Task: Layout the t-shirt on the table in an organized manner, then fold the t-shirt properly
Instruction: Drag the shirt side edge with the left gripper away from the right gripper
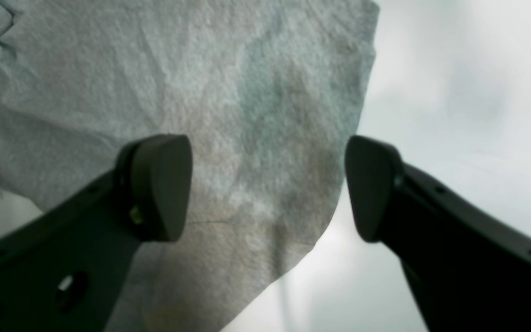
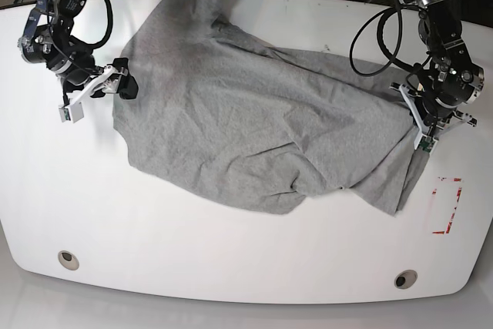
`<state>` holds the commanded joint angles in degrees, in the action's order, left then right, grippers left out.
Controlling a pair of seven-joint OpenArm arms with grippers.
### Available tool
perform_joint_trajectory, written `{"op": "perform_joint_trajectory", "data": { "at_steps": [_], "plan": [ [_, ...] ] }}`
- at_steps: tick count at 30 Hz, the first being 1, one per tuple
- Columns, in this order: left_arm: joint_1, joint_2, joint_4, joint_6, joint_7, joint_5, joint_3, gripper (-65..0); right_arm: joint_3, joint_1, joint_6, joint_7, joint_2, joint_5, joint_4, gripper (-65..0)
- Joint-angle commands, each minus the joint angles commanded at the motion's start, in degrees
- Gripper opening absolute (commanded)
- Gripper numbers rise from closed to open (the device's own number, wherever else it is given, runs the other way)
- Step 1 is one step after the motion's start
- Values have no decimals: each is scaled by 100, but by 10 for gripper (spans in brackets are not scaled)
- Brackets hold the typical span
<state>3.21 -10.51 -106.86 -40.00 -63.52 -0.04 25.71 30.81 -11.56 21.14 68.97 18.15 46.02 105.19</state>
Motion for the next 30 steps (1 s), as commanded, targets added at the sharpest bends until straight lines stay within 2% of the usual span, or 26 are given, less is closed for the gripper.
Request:
{"op": "perform_joint_trajectory", "data": {
  "at_steps": [12, 18, 25, 27, 30],
  "plan": [
    [281, -53, 0, 0, -53, 0, 554, -624, 0, 0, 0, 0, 0, 0, -9, -154],
    [431, -220, 0, 0, -53, 0, 554, -624, 0, 44, -26, 0, 0, 0, -9, -152],
    [554, -237, 9, 0, -62, 9, 527, -618, 0, 141, -9, -18, 0, -9, -554, -152],
    [563, -237, 18, 0, -62, 9, 519, -606, 0, 237, 0, -18, 0, -9, -730, -152],
    [563, -237, 26, 0, -53, 9, 510, -516, 0, 413, 0, -18, 0, -9, -1037, -152]
  ]
}}
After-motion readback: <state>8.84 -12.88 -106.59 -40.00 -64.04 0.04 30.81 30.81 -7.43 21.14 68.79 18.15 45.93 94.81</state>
